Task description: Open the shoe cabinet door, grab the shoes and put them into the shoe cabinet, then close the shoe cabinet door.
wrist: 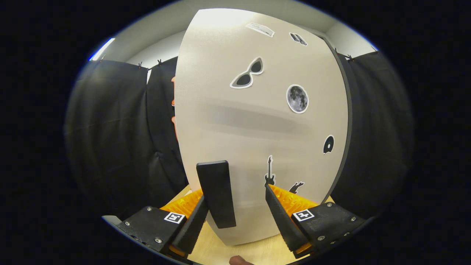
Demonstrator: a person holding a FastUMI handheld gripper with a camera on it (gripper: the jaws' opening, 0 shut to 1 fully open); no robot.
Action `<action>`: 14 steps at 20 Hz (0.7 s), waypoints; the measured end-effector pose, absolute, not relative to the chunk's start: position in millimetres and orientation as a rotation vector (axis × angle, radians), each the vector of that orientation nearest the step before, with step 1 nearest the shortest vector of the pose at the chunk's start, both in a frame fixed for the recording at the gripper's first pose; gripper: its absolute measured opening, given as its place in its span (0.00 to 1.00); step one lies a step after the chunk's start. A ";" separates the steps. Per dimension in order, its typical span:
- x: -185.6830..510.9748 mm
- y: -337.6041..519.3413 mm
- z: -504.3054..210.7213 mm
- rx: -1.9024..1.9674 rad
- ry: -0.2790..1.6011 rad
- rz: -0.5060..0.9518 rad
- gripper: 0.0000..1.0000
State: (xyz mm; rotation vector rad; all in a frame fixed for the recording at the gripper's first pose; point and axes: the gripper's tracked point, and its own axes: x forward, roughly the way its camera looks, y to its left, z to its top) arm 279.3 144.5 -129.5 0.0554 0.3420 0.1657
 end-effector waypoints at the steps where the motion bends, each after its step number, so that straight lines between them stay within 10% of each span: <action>1: 288.0 149.0 -131.7 0.054 0.341 0.170 0.91; 14: 358.8 185.5 -134.7 -0.058 0.310 0.188 0.95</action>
